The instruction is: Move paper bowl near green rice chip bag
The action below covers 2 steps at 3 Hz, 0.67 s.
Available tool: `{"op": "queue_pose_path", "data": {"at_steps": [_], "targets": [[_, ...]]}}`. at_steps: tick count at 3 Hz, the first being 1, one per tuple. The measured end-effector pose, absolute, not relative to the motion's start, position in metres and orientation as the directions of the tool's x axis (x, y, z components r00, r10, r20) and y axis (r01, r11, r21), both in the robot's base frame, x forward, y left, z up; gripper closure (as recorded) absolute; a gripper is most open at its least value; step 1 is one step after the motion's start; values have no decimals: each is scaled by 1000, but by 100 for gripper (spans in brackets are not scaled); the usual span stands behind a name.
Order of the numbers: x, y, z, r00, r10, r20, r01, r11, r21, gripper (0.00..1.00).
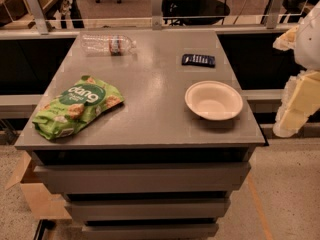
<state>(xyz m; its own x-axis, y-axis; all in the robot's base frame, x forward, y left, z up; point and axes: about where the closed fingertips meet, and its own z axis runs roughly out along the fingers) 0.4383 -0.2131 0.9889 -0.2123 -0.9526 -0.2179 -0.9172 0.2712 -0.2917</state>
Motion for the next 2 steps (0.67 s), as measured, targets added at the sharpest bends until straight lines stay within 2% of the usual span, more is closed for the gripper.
{"op": "queue_pose_path", "data": {"at_steps": [2], "targets": [[439, -198, 985, -170, -958, -231, -929, 234, -287, 0]]}}
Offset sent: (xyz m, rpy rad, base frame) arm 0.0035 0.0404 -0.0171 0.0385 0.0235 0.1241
